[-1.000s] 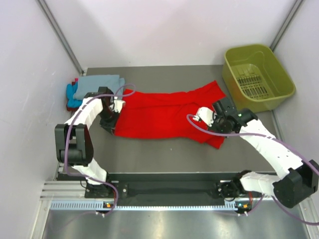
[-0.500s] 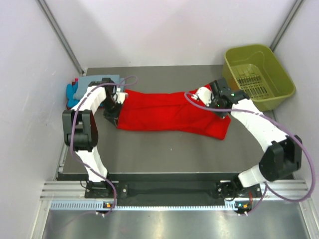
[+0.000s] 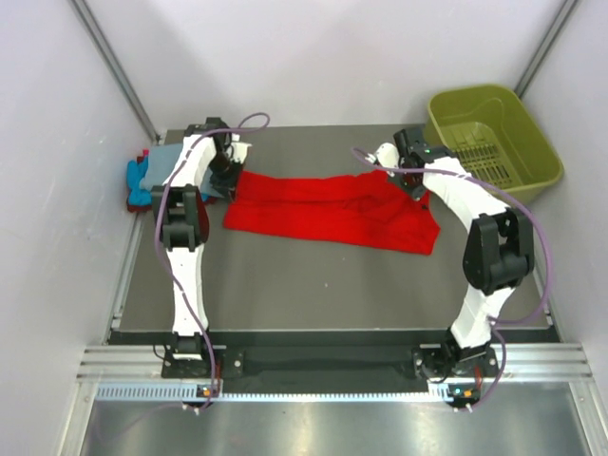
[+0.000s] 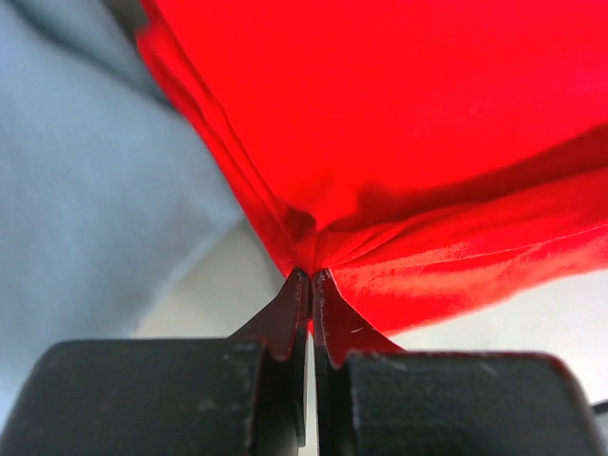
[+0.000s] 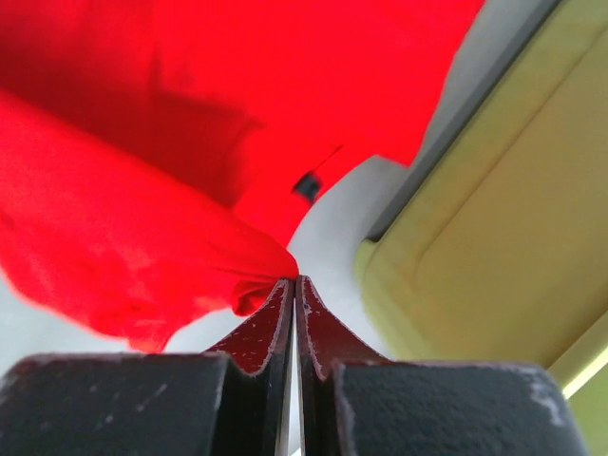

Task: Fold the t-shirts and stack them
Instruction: Fold the tshirt

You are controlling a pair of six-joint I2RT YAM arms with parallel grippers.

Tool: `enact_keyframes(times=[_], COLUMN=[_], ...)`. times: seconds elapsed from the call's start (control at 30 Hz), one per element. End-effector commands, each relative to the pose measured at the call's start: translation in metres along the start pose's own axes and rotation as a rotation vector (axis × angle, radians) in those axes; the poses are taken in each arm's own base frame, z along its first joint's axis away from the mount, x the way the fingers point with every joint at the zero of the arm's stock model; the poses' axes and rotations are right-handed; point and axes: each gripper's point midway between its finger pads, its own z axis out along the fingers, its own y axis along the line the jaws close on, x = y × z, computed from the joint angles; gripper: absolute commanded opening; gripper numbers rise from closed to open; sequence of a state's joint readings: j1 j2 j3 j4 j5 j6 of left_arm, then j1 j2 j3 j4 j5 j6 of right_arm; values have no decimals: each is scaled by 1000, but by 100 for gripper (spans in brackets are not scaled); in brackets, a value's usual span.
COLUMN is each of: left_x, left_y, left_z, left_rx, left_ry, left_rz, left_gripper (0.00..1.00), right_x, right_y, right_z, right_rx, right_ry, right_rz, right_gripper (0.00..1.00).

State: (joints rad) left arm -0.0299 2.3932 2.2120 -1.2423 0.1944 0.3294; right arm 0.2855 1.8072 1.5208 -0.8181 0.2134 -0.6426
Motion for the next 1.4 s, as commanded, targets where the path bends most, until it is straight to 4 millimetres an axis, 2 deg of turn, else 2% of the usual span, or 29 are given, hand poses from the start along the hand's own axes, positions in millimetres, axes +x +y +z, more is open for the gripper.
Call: enact_keyframes(times=[0.0, 0.2, 0.27, 0.3, 0.33, 0.63, 1.07, 1.37], left_x=[-2, -8, -8, -6, -7, -10, -17, -19], left_y=[2, 1, 1, 1, 2, 5, 8, 7], left_z=[-3, -6, -2, 0, 1, 12, 3, -5], left_rx=[2, 4, -2, -2, -5, -12, -45, -58], left_ry=[19, -22, -29, -21, -27, -26, -71, -98], left_rz=[48, 39, 30, 24, 17, -35, -50, -72], left_gripper=[0, 0, 0, 0, 0, 0, 0, 0], right_x=[-18, -28, -32, -35, -38, -42, -35, -43], right_y=[-34, -45, -45, -49, -50, -49, -61, -62], right_z=[-1, 21, 34, 32, 38, 71, 86, 94], right_rx=[92, 94, 80, 89, 87, 66, 99, 94], right_ry=[-45, -27, -17, -27, -23, -4, 6, -4], right_rz=[68, 67, 55, 58, 58, 59, 120, 137], right_gripper=[0, 0, 0, 0, 0, 0, 0, 0])
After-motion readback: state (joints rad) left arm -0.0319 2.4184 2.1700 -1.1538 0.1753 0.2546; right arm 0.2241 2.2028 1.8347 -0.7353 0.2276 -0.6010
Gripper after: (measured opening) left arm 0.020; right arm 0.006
